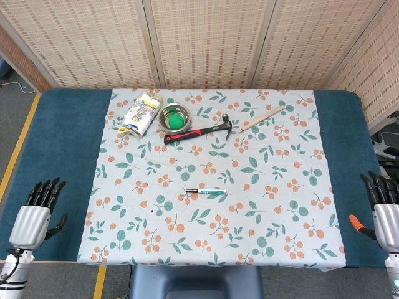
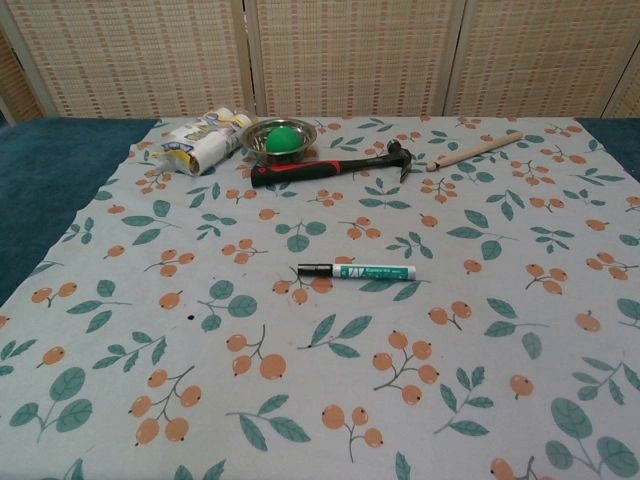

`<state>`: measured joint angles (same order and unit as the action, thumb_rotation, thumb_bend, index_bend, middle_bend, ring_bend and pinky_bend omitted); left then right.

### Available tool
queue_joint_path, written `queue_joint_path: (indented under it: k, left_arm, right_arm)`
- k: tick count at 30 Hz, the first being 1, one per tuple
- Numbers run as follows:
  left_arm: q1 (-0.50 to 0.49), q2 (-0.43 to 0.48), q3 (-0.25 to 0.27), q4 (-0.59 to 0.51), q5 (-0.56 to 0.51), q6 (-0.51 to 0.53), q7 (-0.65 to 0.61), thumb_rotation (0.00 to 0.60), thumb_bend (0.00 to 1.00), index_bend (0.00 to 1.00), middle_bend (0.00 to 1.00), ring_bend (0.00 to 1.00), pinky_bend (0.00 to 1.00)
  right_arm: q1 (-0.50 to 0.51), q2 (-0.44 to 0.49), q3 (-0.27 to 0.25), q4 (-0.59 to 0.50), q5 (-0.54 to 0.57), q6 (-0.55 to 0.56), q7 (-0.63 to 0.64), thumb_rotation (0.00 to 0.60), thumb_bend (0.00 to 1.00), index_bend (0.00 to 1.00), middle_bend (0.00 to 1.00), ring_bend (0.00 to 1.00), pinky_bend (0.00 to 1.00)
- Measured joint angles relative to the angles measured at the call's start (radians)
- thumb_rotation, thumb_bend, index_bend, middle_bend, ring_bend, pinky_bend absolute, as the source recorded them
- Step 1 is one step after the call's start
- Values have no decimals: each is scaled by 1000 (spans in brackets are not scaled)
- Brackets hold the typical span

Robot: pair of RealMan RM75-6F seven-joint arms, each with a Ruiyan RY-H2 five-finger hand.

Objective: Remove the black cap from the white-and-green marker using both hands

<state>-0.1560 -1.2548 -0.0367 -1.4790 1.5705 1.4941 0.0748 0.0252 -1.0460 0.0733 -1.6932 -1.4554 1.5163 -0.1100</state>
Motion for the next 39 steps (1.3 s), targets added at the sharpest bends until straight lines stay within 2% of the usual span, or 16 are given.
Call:
queue_joint_path:
  k: [8,12,17,20,22,27,29,35,39]
  left_arm:
    - [-5,-4,4,-19,18,3,20,600,394,0,0,0,56]
    - [-9,-1,2,-26,22,5,1,600,395,0,0,0,55]
    - [-22,-1,0,-15,20,-18,-25,600,395,0,0,0,53]
    - [-27,4,4,-11,9,-42,-31,600,395,0,0,0,54]
    - [-29,10,4,-11,3,-45,-41,600,395,0,0,0,54]
    - [-28,11,0,-10,-8,-42,-39,600,395,0,0,0,54]
    - [-27,11,0,-11,-11,-42,-34,600,395,0,0,0,53]
    - [-27,9,3,-16,-14,-47,-7,600,395,0,0,0,53]
    - [-24,14,3,-22,-16,-40,-9,600,395,0,0,0,50]
  right_arm:
    - [5,-22,-18,15,-38,-7,15,600,112,8,7,0,0]
    - [31,-60,-13,18,-87,-10,13,600,113,80,110,0,0]
    - [88,-85,13,-44,-102,-51,-92,600,113,212,193,0,0]
    - [147,-101,38,-101,-86,-123,-199,600,114,240,258,0,0]
    - [201,-119,58,-134,-65,-194,-267,600,117,275,313,0,0]
    - [345,-200,109,-171,47,-357,-402,600,133,335,319,0,0]
    - [390,-242,128,-165,95,-391,-439,600,141,358,320,0,0]
    - [490,-366,174,-109,287,-469,-511,600,190,380,319,0,0]
    - [566,-465,183,-19,385,-496,-597,600,223,391,319,0,0]
